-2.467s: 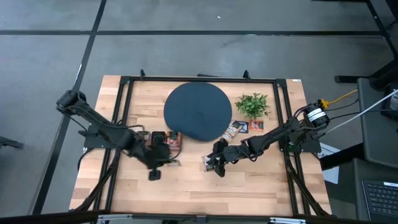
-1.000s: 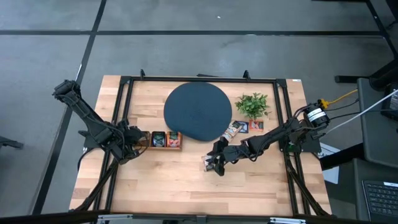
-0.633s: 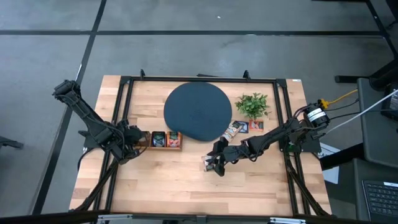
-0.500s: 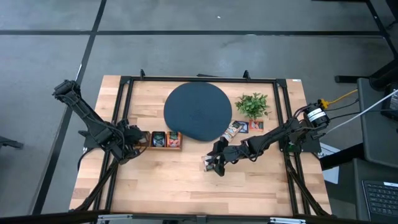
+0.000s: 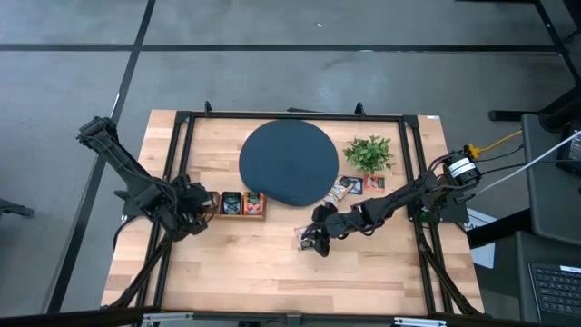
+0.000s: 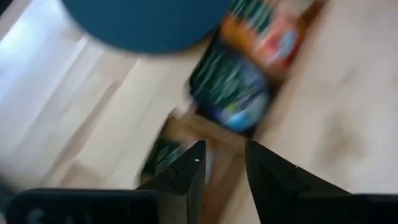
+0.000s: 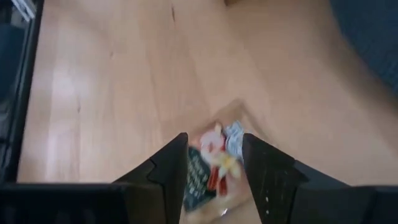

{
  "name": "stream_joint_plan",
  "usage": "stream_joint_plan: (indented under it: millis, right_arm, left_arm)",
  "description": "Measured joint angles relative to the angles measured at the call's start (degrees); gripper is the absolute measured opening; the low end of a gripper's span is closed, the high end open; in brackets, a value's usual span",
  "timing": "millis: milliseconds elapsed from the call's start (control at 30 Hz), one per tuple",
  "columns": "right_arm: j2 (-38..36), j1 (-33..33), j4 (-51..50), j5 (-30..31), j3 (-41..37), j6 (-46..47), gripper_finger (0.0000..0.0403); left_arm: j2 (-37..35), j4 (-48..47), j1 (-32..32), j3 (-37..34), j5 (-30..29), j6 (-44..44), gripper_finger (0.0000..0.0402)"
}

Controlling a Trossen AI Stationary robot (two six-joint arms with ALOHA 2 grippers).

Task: Pick & Place Tea
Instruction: Put the brown tea bag into the left section of the wooden organizer

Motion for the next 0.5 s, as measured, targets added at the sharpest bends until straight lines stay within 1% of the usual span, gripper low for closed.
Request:
stream_joint_plan:
  millis: [100,167,267,400,500]
  right_arm:
    - [0.0,-0.29,-1.52,-3.42,0.0,1.84,0.0154]
    - [0.0,-0.31,-2.8,-3.85,0.0,3.0,0.0154]
    - [0.0,-0.31,-4.52,-3.83,0.0,4.76,0.0154]
    - [0.0,-0.3,-6.58,-3.84,0.0,7.49,0.0154]
    - [0.0,-0.04,-6.63,-3.85,0.0,8.22,0.0154]
  left_arm:
    - [0.0,8.46,0.02,1.65,-2.8,4.91,0.0104]
    - [0.38,16.91,0.13,1.76,-4.04,12.2,0.0102]
    - [2.28,29.4,1.55,1.81,-4.41,23.18,0.0098]
    - [7.63,42.55,5.73,1.81,-4.0,32.98,0.0093]
    - [13.77,51.65,9.73,1.81,-0.73,37.23,0.0089]
